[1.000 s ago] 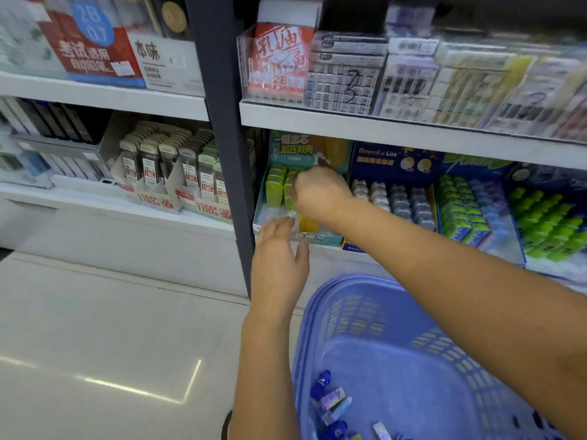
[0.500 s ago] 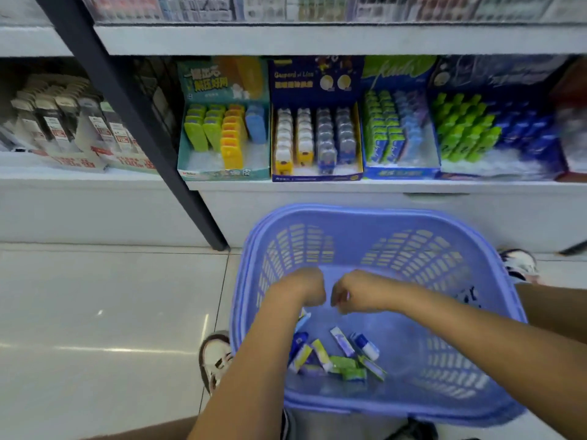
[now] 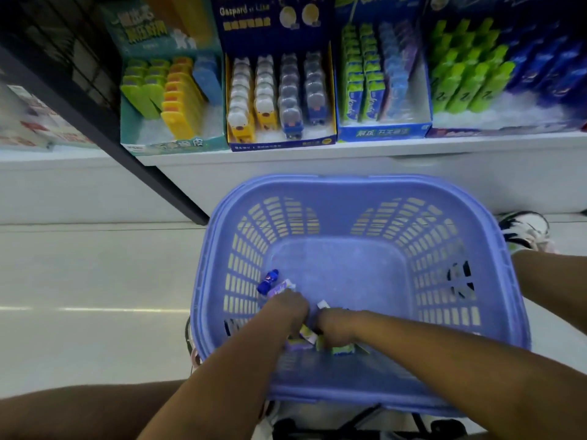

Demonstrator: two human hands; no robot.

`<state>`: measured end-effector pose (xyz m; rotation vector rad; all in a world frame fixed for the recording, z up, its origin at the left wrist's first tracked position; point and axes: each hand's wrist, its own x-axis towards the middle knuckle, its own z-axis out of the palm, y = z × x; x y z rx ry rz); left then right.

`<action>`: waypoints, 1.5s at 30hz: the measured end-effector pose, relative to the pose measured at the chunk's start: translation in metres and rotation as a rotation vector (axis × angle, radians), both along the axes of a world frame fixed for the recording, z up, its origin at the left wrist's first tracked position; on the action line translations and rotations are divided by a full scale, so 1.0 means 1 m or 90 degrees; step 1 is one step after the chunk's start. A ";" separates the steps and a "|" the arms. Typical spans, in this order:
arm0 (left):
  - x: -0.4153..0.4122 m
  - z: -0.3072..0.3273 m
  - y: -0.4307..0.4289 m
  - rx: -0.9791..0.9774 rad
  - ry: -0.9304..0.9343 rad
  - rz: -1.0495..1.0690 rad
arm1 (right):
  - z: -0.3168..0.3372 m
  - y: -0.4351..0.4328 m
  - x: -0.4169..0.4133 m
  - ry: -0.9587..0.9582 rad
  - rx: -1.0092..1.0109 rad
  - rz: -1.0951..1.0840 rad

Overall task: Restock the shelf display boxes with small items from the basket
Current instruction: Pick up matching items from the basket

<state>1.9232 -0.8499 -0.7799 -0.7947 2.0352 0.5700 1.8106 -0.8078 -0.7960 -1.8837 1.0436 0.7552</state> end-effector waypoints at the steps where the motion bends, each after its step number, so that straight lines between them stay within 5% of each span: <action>1: -0.001 -0.001 -0.001 0.005 -0.005 0.002 | -0.002 -0.001 0.002 0.012 0.001 0.020; 5: -0.002 -0.008 -0.005 0.055 0.028 0.115 | 0.002 -0.011 -0.003 0.024 0.011 -0.033; 8: -0.005 -0.010 -0.012 0.111 0.131 0.304 | 0.007 -0.032 -0.017 -0.031 -0.009 -0.236; 12: -0.008 -0.007 -0.022 0.165 0.200 0.480 | 0.020 -0.048 -0.040 -0.181 0.135 -0.577; 17: -0.003 -0.002 -0.031 0.190 0.146 0.554 | 0.030 -0.030 -0.061 0.160 0.022 -0.188; 22: -0.008 0.014 -0.037 0.290 0.195 0.705 | 0.019 0.006 -0.066 0.229 0.010 -0.078; 29: -0.014 0.044 -0.024 0.316 0.400 0.925 | -0.003 0.010 -0.067 0.165 -0.036 -0.093; 38: 0.000 0.077 -0.027 0.293 0.453 0.978 | 0.005 0.014 -0.072 0.141 -0.095 -0.115; 45: 0.003 0.083 -0.016 0.309 0.457 0.968 | -0.001 0.023 -0.073 0.145 0.017 -0.249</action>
